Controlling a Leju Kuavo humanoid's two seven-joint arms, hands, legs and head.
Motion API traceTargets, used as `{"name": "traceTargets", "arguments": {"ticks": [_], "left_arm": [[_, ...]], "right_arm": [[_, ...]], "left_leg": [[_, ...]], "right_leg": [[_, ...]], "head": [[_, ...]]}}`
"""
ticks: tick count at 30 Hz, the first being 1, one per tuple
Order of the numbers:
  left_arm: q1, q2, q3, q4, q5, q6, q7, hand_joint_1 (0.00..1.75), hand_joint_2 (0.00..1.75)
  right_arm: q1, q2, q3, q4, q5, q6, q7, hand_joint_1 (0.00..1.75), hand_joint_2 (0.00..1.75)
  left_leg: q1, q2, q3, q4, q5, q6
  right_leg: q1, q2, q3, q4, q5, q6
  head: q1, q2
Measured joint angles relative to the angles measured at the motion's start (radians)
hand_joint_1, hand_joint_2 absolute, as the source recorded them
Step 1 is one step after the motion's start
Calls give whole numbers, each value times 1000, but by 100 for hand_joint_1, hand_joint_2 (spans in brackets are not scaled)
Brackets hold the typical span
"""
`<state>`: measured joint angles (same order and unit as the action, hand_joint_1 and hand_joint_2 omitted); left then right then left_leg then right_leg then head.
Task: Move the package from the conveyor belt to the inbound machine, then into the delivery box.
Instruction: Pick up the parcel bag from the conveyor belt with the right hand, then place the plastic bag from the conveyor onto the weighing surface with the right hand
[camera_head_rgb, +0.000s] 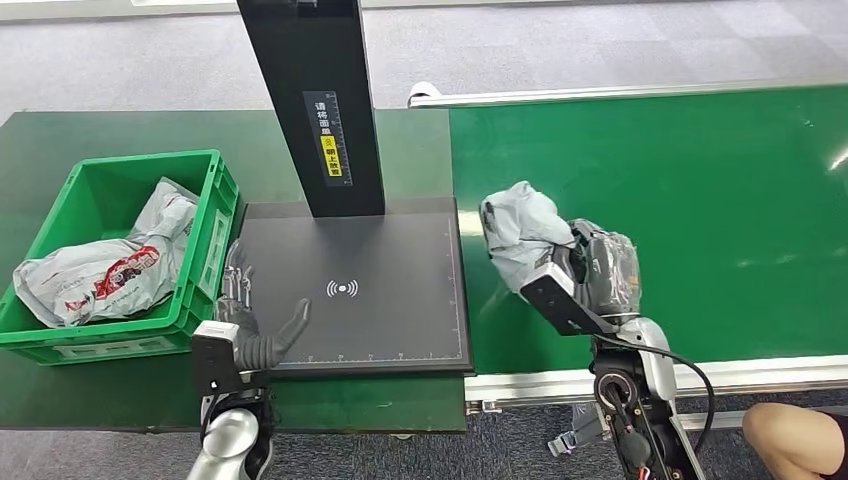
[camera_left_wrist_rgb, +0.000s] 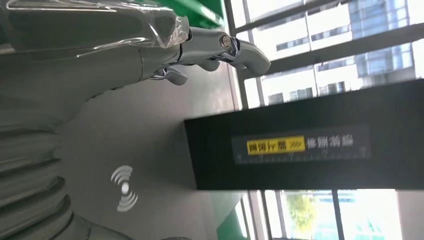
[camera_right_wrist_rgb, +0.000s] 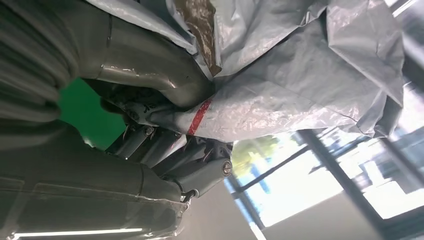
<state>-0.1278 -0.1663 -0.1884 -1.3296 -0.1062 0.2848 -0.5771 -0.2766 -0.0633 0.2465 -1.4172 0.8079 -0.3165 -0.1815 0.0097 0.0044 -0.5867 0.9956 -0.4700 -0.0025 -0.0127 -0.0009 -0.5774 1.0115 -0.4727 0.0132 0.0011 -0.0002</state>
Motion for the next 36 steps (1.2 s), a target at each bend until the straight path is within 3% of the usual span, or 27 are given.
{"name": "traceTargets", "arguments": {"ticks": [7,14,20,24,31,36], "left_arm": [[-11,7,59,-24,-14,14,-12,0,175],[-52,15,85,-14,15,33,-21,0,175],[-69,18,88,-5,24,33,-21,0,175],[-82,17,88,2,23,31,-13,0,175],[-98,13,89,7,8,29,8,0,175],[-105,8,89,16,-3,18,16,0,175]], "right_arm": [[-40,27,146,-17,-83,104,-3,175,175],[-136,142,271,100,-176,160,15,175,175],[-225,216,296,233,-200,157,51,175,175],[-270,248,296,318,-203,150,64,0,175],[-319,282,285,424,-200,133,84,0,175],[-325,297,239,468,-324,217,36,0,175]], "left_leg": [[0,0,0,0,0,0],[1,1,1,0,1,-1],[1,1,0,0,1,-1],[0,1,0,0,1,-1],[1,0,1,0,1,-1],[1,0,1,0,1,-1]], "right_leg": [[0,0,1,0,0,0],[1,1,0,1,0,0],[1,1,0,1,0,0],[1,1,0,0,1,0],[1,1,0,1,0,0],[1,1,0,0,0,0]], "head": [[0,0],[0,0],[0,0],[0,0],[0,0],[1,0]]}}
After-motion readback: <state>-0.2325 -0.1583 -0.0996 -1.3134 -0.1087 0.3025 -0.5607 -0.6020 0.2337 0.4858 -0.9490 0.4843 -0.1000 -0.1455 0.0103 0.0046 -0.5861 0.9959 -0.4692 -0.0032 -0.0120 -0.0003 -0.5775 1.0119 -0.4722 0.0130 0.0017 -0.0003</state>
